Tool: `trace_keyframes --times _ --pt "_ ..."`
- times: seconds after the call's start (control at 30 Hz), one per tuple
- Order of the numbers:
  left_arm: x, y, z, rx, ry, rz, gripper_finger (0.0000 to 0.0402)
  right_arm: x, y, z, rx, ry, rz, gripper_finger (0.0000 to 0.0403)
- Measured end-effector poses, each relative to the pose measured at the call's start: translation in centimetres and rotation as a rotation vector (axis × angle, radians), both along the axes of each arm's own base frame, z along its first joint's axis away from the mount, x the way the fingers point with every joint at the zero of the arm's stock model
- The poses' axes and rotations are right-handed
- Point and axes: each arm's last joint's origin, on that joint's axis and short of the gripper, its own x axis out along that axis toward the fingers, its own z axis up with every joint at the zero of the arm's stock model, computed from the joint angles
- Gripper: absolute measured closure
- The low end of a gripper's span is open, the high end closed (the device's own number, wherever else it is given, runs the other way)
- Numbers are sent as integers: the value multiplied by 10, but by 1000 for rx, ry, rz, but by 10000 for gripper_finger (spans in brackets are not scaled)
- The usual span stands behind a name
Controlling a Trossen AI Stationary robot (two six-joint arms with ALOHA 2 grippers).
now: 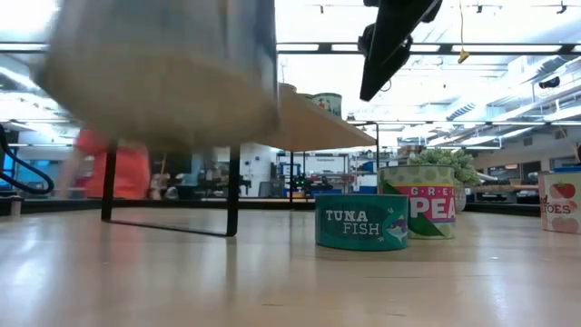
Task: Pick and place cans onto a shelf
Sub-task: Put the canned peaches on the shelf
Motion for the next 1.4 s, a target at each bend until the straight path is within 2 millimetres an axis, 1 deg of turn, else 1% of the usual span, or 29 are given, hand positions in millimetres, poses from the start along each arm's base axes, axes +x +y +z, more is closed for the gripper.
trace_keyframes --times 0.07,0.13,0.27,0.43,0.5,0.6,0.67,0.87,1.0,1.07,1.2,1.4 --pt "1 0 17 -30 -13 -22 90 -5 -4 7 -27 -13 -17 21" --pt "1 5 34 -45 -7 -29 90 -7 -9 15 -44 -38 -36 21" --pt "1 19 66 -51 54 -5 90 -9 -19 24 -73 -85 -79 21" --pt "-3 44 104 -24 126 48 90 -8 -31 27 -113 -105 -135 21" --pt "-7 56 115 -3 165 75 90 -8 -35 28 -130 -104 -156 21" --pt "-12 76 130 9 210 130 90 -14 -41 32 -163 -89 -183 21" --pt "-20 89 137 27 252 162 90 -21 -44 38 -197 -88 -197 23" --pt "-37 126 157 6 262 248 90 -41 -54 58 -293 -139 -269 32" --pt "-45 153 164 52 257 387 90 -57 -64 61 -330 -178 -351 36" --pt "-46 165 168 47 235 437 90 -64 -68 63 -320 -195 -386 38" --pt "-45 180 171 14 236 470 89 -75 -72 69 -291 -232 -433 41" --pt "-42 198 170 48 232 585 86 -81 -76 74 -302 -265 -457 42"
